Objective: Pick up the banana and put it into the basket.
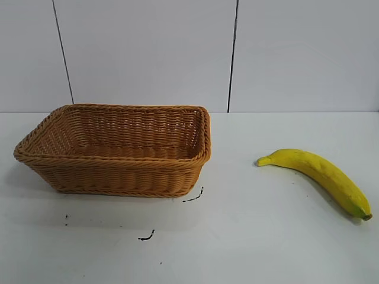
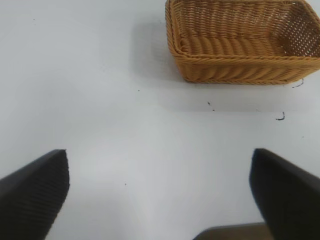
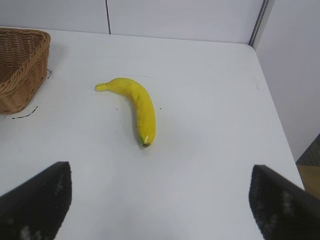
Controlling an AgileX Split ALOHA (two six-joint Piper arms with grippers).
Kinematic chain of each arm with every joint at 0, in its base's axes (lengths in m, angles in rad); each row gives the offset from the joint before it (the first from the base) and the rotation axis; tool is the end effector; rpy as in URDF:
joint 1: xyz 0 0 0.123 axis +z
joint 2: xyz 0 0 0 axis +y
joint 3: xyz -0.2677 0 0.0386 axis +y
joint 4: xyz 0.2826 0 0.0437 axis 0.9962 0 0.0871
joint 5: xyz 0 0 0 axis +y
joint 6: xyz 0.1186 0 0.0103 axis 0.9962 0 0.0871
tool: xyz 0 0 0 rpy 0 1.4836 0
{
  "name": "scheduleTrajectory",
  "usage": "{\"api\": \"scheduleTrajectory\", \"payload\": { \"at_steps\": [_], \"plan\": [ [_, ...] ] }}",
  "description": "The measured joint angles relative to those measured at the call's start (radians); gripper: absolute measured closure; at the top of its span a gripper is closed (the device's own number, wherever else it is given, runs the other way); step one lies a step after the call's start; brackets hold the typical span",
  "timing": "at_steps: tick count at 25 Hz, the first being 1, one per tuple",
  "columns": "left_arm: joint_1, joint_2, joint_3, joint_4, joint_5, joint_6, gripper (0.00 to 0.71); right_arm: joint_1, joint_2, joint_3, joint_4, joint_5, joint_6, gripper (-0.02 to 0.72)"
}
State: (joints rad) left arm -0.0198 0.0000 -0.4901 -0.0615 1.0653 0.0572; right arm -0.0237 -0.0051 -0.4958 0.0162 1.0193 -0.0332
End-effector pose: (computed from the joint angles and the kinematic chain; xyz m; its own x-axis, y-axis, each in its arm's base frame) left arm 0.0659 -0.0077 0.2775 -0.4660 0.0366 -0.8840 0.0801 0.9968 -0.0010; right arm 0.0671 0.0001 0.2845 -0.4179 -0.0148 -0.9084 0.0008 0.9999 -0.0167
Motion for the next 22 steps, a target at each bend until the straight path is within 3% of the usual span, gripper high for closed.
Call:
{"api": "scheduleTrajectory", "payload": {
  "at_steps": [13,22],
  "plan": [
    [0.000,0.000,0.000,0.000,0.000,0.000,0.015,0.000,0.029,-0.024,0.000,0.003,0.000,0.014],
    [0.000,0.000,0.000,0.000,0.000,0.000,0.015,0.000,0.485,-0.279,-0.004,0.001,0.000,0.014]
  ]
}}
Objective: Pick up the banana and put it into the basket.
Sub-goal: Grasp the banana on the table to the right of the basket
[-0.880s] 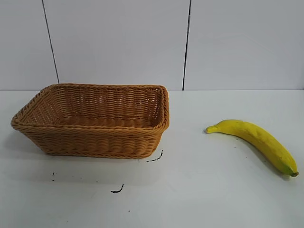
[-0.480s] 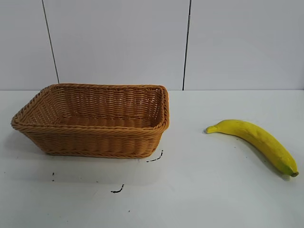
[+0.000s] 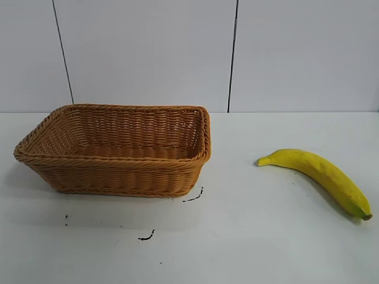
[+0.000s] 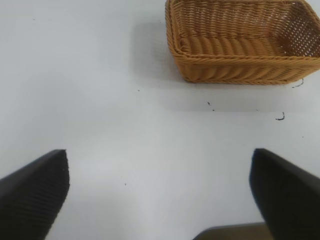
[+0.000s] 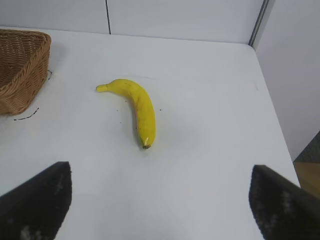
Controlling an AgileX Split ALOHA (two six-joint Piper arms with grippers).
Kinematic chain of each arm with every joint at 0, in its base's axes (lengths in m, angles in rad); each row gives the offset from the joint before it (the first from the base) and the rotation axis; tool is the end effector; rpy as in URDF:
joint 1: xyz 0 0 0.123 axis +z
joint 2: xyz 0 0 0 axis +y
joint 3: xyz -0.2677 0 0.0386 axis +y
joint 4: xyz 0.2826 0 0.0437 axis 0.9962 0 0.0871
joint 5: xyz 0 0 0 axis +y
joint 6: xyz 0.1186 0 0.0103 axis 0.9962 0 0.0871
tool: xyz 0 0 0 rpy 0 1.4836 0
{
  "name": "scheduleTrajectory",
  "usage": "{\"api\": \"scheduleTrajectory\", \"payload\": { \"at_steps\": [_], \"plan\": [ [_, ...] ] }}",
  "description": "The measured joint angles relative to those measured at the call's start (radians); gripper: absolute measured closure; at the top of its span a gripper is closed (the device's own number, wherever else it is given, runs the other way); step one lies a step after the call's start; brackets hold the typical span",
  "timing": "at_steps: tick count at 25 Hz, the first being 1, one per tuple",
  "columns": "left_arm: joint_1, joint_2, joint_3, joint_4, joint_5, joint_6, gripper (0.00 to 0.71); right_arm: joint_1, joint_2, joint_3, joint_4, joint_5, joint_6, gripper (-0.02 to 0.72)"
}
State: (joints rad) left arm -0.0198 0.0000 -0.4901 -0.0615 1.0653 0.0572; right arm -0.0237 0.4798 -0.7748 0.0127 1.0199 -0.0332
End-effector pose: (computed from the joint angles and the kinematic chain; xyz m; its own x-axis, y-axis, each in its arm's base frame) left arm 0.0659 -0.0077 0.2775 -0.4660 0.0366 -0.8840 0.0801 0.9968 -0.0010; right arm 0.1336 -0.0019 0.3339 -0.5953 -0.0124 -0.8034 -0.0008 0.9999 -0.0149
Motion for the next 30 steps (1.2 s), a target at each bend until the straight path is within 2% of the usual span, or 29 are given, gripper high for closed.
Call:
{"api": "scheduleTrajectory", "payload": {
  "at_steps": [4,11,18,23,28,30],
  "plan": [
    [0.000,0.000,0.000,0.000,0.000,0.000,0.015,0.000,0.178,-0.090,0.000,-0.001,0.000,0.014],
    [0.000,0.000,0.000,0.000,0.000,0.000,0.015,0.000,0.655,-0.307,0.000,-0.002,-0.016,0.014],
    [0.000,0.000,0.000,0.000,0.000,0.000,0.015,0.000,1.013,-0.524,0.000,0.043,-0.096,0.014],
    [0.000,0.000,0.000,0.000,0.000,0.000,0.015,0.000,1.199,-0.635,0.001,0.045,-0.168,0.014],
    [0.000,0.000,0.000,0.000,0.000,0.000,0.015,0.000,1.297,-0.683,0.041,0.040,-0.244,0.014],
    [0.000,0.000,0.000,0.000,0.000,0.000,0.015,0.000,1.312,-0.685,0.056,0.036,-0.253,0.014]
  ]
}}
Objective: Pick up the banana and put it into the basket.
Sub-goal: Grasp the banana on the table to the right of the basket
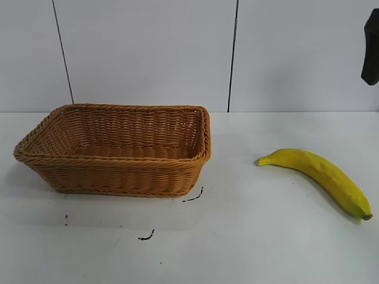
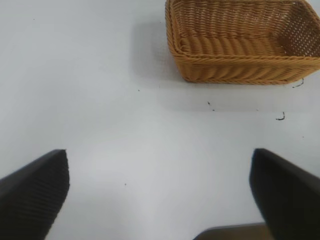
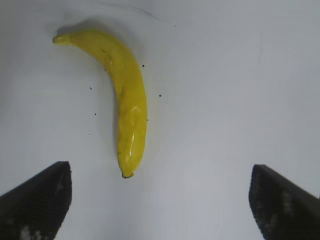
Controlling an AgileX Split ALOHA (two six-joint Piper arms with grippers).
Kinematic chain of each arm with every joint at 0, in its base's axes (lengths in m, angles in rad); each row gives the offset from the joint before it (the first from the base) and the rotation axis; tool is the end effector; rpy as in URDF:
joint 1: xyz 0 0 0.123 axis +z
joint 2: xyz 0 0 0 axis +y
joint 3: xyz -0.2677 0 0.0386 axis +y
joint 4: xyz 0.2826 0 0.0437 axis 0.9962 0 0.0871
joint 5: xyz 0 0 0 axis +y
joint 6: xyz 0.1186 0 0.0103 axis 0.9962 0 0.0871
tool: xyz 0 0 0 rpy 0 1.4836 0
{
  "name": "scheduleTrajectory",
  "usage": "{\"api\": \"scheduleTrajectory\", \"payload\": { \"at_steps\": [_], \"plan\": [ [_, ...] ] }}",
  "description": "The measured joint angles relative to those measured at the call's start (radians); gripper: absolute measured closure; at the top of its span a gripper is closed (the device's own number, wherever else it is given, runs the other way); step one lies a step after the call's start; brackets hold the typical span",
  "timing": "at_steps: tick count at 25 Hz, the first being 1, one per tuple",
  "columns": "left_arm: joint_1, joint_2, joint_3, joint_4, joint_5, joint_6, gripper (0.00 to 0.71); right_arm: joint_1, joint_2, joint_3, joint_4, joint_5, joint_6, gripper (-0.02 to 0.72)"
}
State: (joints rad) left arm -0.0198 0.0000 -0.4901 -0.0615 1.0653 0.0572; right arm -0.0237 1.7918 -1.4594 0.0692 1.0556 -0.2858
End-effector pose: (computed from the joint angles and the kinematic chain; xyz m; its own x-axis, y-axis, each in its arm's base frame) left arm 0.0659 -0.0077 0.2775 -0.4660 0.0366 -0.8840 0.0801 0.9968 -0.0010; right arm 0.4095 -0.0025 0.2103 -0.9348 -0.2265 -0.2737 -0.2325 0.9725 -0.0105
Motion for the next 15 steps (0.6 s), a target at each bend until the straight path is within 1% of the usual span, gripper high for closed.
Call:
{"api": "scheduleTrajectory", "payload": {
  "at_steps": [8,13,15],
  "plan": [
    [0.000,0.000,0.000,0.001,0.000,0.000,0.015,0.006,0.006,0.000,0.027,-0.022,-0.033,0.014],
    [0.000,0.000,0.000,0.001,0.000,0.000,0.015,0.074,0.007,0.000,-0.005,-0.034,-0.040,0.014],
    [0.000,0.000,0.000,0.001,0.000,0.000,0.015,0.085,0.007,0.000,-0.008,-0.042,-0.040,0.014]
  ]
}}
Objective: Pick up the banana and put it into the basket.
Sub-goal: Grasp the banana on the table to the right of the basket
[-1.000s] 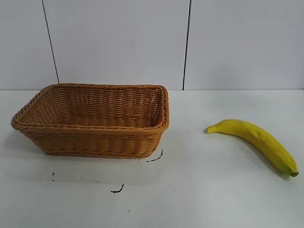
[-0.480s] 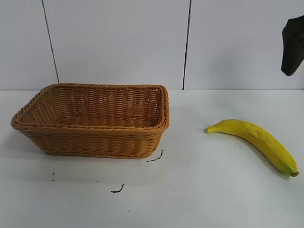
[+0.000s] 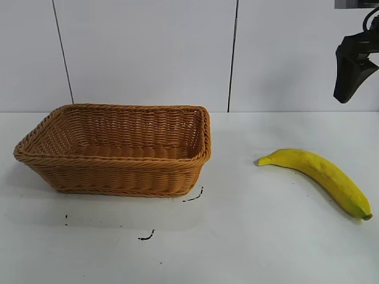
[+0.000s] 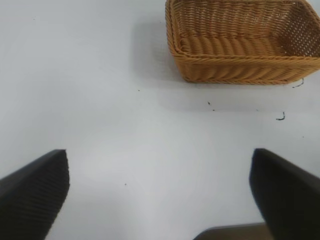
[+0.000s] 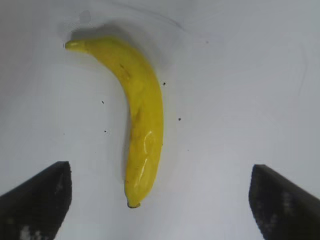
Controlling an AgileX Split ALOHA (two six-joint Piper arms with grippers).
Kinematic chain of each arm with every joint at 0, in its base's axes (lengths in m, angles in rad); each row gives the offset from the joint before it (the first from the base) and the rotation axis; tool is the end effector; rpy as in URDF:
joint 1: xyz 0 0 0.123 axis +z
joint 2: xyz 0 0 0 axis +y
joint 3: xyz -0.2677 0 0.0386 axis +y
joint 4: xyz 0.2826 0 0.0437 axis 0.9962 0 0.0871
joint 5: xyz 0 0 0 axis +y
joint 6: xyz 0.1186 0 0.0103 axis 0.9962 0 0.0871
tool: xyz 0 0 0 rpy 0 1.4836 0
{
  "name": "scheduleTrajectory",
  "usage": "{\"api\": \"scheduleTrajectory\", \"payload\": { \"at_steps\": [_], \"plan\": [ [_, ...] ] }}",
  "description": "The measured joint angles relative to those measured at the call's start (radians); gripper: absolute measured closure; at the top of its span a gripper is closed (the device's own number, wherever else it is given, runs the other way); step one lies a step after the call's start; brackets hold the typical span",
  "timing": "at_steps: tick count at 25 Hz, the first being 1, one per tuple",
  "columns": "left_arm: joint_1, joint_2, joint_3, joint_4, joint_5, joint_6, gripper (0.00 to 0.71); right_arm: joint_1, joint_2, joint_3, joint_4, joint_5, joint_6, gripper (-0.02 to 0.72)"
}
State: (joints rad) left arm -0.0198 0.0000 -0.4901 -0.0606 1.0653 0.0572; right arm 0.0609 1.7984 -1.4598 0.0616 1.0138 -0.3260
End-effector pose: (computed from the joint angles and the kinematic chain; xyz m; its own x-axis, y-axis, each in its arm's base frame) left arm 0.0659 -0.0076 0.2775 -0.4660 0.0370 -0.8840 0.0796 0.9968 -0.0002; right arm 0.4137 0.0315 0.2091 -0.8888 -0.3436 -0.3032 -0.3485 0.9365 -0.0396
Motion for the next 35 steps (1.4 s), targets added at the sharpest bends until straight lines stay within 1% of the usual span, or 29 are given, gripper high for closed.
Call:
{"api": "scheduleTrajectory", "payload": {
  "at_steps": [9,16,20,27,35],
  "plan": [
    [0.000,0.000,0.000,0.000,0.000,0.000,0.015,0.000,0.015,-0.001,-0.006,-0.011,0.002,0.014],
    [0.000,0.000,0.000,0.000,0.000,0.000,0.015,0.000,0.125,-0.001,-0.007,-0.018,0.029,0.014],
    [0.000,0.000,0.000,0.000,0.000,0.000,0.015,0.011,0.195,-0.001,-0.015,-0.043,0.036,0.014],
    [0.000,0.000,0.000,0.000,0.000,0.000,0.015,0.019,0.308,-0.001,-0.062,-0.111,0.089,0.014],
    [0.000,0.000,0.000,0.000,0.000,0.000,0.015,0.019,0.382,-0.001,-0.067,-0.166,0.095,0.014]
  ]
}}
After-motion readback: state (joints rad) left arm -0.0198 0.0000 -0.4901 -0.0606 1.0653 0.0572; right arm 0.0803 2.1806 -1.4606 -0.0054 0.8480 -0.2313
